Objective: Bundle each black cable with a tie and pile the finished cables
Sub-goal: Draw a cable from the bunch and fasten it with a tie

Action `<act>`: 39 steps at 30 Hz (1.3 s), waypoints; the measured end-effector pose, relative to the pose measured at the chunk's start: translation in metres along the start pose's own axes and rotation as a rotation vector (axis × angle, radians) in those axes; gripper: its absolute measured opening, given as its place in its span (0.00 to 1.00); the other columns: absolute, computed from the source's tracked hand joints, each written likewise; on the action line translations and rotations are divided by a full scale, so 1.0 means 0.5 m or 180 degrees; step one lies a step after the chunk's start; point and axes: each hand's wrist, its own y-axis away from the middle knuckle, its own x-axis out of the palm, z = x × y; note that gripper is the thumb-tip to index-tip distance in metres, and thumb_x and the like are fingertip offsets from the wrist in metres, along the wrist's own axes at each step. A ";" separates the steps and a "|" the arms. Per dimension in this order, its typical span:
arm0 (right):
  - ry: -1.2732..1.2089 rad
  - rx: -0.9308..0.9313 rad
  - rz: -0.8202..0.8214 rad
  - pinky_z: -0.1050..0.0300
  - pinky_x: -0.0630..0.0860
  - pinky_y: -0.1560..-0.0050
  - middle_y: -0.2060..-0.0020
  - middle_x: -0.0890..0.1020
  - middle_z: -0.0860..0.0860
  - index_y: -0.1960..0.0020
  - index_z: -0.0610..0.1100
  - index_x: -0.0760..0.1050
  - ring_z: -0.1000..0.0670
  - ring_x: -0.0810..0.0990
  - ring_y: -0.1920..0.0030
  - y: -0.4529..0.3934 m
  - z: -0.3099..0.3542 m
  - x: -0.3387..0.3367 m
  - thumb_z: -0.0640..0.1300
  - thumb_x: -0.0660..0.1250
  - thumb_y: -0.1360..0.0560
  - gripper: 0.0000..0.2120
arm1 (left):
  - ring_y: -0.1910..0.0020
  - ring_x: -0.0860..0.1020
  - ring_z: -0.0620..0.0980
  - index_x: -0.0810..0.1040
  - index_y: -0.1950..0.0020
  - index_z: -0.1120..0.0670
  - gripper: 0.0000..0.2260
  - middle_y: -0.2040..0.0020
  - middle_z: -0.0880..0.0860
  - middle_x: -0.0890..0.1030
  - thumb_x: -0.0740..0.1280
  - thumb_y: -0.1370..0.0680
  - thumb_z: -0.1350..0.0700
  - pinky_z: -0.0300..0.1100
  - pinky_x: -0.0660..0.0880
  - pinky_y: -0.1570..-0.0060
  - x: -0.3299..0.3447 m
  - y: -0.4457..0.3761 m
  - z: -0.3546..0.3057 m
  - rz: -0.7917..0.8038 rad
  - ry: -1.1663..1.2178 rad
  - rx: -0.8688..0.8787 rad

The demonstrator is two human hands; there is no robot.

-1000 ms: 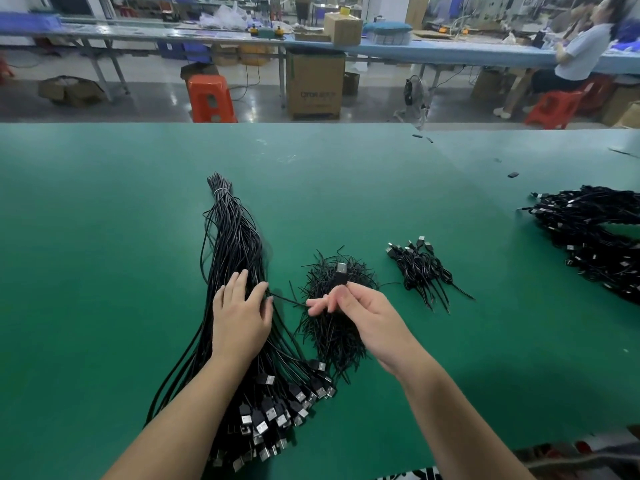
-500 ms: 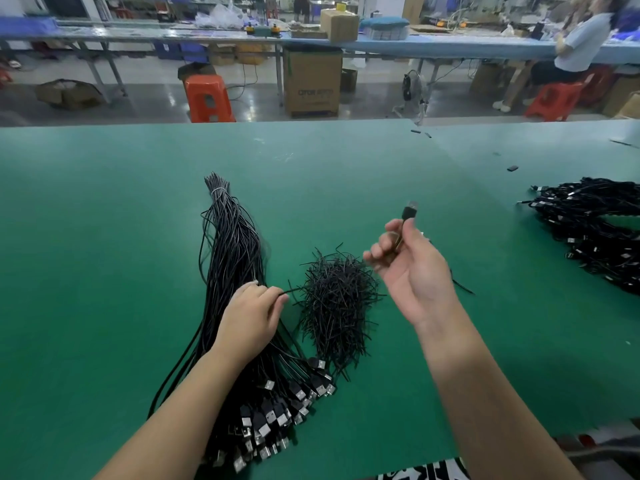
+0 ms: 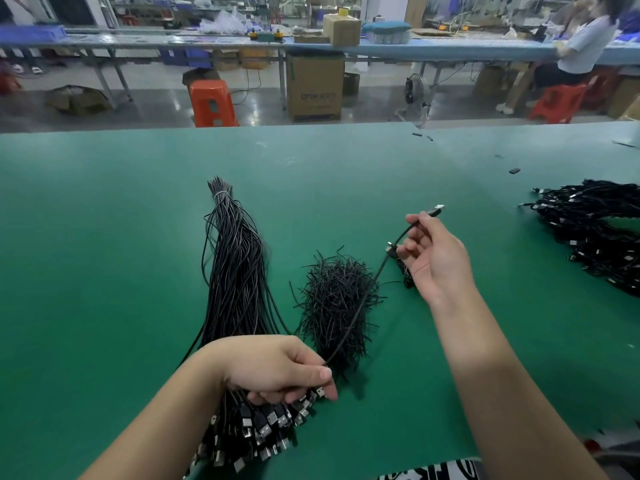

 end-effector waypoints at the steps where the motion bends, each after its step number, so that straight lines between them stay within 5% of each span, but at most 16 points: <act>1: -0.0083 0.0052 0.0027 0.60 0.76 0.70 0.71 0.77 0.51 0.65 0.43 0.86 0.54 0.73 0.73 0.002 0.003 -0.003 0.43 0.66 0.19 0.18 | 0.76 0.68 0.45 0.82 0.40 0.49 0.15 0.66 0.48 0.74 0.60 0.16 0.43 0.37 0.67 0.77 -0.003 0.012 -0.005 -0.0039 -0.0011 0.0040; 3: -0.0090 0.0137 0.0160 0.59 0.77 0.69 0.70 0.78 0.50 0.65 0.44 0.85 0.54 0.74 0.72 0.010 0.006 -0.006 0.42 0.66 0.19 0.17 | 0.75 0.73 0.44 0.81 0.40 0.49 0.15 0.65 0.46 0.78 0.60 0.16 0.43 0.38 0.72 0.72 -0.018 0.035 -0.008 -0.0192 -0.0017 0.0055; 5: 0.0051 0.0230 0.0423 0.58 0.78 0.68 0.69 0.78 0.50 0.64 0.44 0.86 0.53 0.76 0.71 0.021 0.005 -0.007 0.43 0.66 0.20 0.17 | 0.69 0.77 0.42 0.80 0.42 0.46 0.15 0.61 0.44 0.82 0.60 0.18 0.40 0.37 0.74 0.64 -0.041 0.048 -0.003 -0.0770 -0.0857 -0.0199; 8: 0.0069 0.0422 0.0873 0.56 0.80 0.68 0.69 0.80 0.48 0.63 0.46 0.84 0.51 0.79 0.71 0.042 0.001 0.001 0.48 0.68 0.24 0.12 | 0.54 0.78 0.46 0.77 0.44 0.48 0.16 0.50 0.46 0.81 0.58 0.18 0.39 0.43 0.77 0.51 -0.078 0.049 0.020 -0.1971 -0.2594 -0.1277; 10: -0.0101 0.0503 0.1041 0.55 0.80 0.68 0.69 0.81 0.46 0.60 0.45 0.81 0.49 0.80 0.71 0.052 0.000 0.006 0.52 0.68 0.25 0.12 | 0.48 0.77 0.52 0.75 0.42 0.50 0.15 0.44 0.51 0.80 0.57 0.17 0.41 0.48 0.77 0.45 -0.093 0.042 0.034 -0.2372 -0.2773 -0.1746; 13: 0.0209 0.0403 0.1180 0.54 0.80 0.67 0.68 0.80 0.46 0.55 0.43 0.77 0.48 0.78 0.70 0.066 -0.004 0.007 0.57 0.65 0.24 0.17 | 0.33 0.72 0.54 0.62 0.24 0.47 0.31 0.31 0.53 0.72 0.64 0.22 0.36 0.51 0.71 0.34 -0.095 0.040 0.048 -0.2140 -0.2818 -0.1685; 15: 0.0756 0.0257 0.1245 0.55 0.79 0.64 0.68 0.77 0.51 0.52 0.42 0.79 0.51 0.75 0.68 0.075 -0.012 0.011 0.60 0.64 0.24 0.21 | 0.27 0.67 0.49 0.53 0.20 0.41 0.45 0.25 0.48 0.66 0.69 0.31 0.28 0.48 0.66 0.28 -0.080 0.039 0.036 -0.1847 -0.2283 -0.1046; 17: 0.1388 0.0128 0.1387 0.55 0.79 0.54 0.65 0.75 0.54 0.46 0.46 0.82 0.53 0.75 0.65 0.088 -0.024 0.021 0.63 0.64 0.25 0.22 | 0.32 0.72 0.40 0.57 0.22 0.36 0.45 0.27 0.43 0.69 0.68 0.35 0.25 0.44 0.68 0.29 -0.053 0.029 0.001 -0.1753 -0.1315 -0.0176; 19: 0.2006 -0.0032 0.1595 0.54 0.76 0.41 0.61 0.76 0.55 0.42 0.57 0.82 0.56 0.78 0.59 0.106 -0.038 0.038 0.65 0.62 0.26 0.20 | 0.40 0.79 0.40 0.69 0.28 0.40 0.32 0.34 0.45 0.77 0.68 0.29 0.31 0.46 0.76 0.35 -0.027 0.003 -0.033 -0.1816 -0.0422 0.0530; 22: 0.2263 -0.0025 0.1878 0.69 0.74 0.49 0.48 0.79 0.56 0.41 0.65 0.80 0.61 0.77 0.54 0.131 -0.057 0.060 0.68 0.61 0.24 0.17 | 0.52 0.85 0.53 0.79 0.39 0.55 0.13 0.46 0.55 0.83 0.62 0.17 0.50 0.50 0.80 0.45 -0.011 -0.025 -0.082 -0.1981 0.0530 0.1046; 25: 0.2198 0.0249 0.2082 0.66 0.74 0.58 0.43 0.74 0.50 0.40 0.67 0.78 0.56 0.75 0.57 0.142 -0.061 0.068 0.72 0.58 0.27 0.21 | 0.60 0.82 0.54 0.79 0.45 0.66 0.14 0.49 0.64 0.82 0.60 0.15 0.56 0.50 0.79 0.53 -0.011 -0.023 -0.101 -0.1846 0.0498 0.1170; 29: 0.2058 0.0409 0.2363 0.63 0.71 0.59 0.45 0.71 0.54 0.40 0.69 0.77 0.61 0.73 0.61 0.142 -0.058 0.060 0.73 0.55 0.29 0.23 | 0.62 0.82 0.54 0.80 0.48 0.68 0.14 0.50 0.64 0.83 0.61 0.16 0.57 0.49 0.79 0.54 -0.009 -0.021 -0.102 -0.1721 0.0357 0.1113; 33: 0.2359 0.0328 0.2347 0.57 0.69 0.48 0.43 0.70 0.54 0.38 0.67 0.76 0.51 0.71 0.50 0.137 -0.056 0.056 0.65 0.48 0.22 0.22 | 0.63 0.81 0.51 0.84 0.52 0.56 0.12 0.55 0.56 0.86 0.63 0.16 0.55 0.51 0.78 0.54 -0.008 -0.023 -0.093 -0.1795 -0.0056 0.0946; 35: 0.2617 0.0195 0.2276 0.55 0.66 0.39 0.40 0.72 0.57 0.38 0.69 0.77 0.55 0.70 0.43 0.133 -0.053 0.056 0.62 0.46 0.21 0.22 | 0.66 0.79 0.47 0.85 0.56 0.46 0.12 0.58 0.50 0.86 0.64 0.17 0.52 0.47 0.76 0.58 -0.009 -0.019 -0.088 -0.1934 -0.0366 0.0838; 39: 0.3068 -0.0062 0.2315 0.50 0.56 0.22 0.34 0.72 0.59 0.36 0.71 0.74 0.60 0.64 0.28 0.135 -0.046 0.056 0.59 0.46 0.16 0.20 | 0.71 0.74 0.42 0.84 0.58 0.48 0.14 0.69 0.46 0.81 0.64 0.17 0.49 0.37 0.70 0.67 -0.007 -0.019 -0.090 -0.2106 -0.0613 0.0668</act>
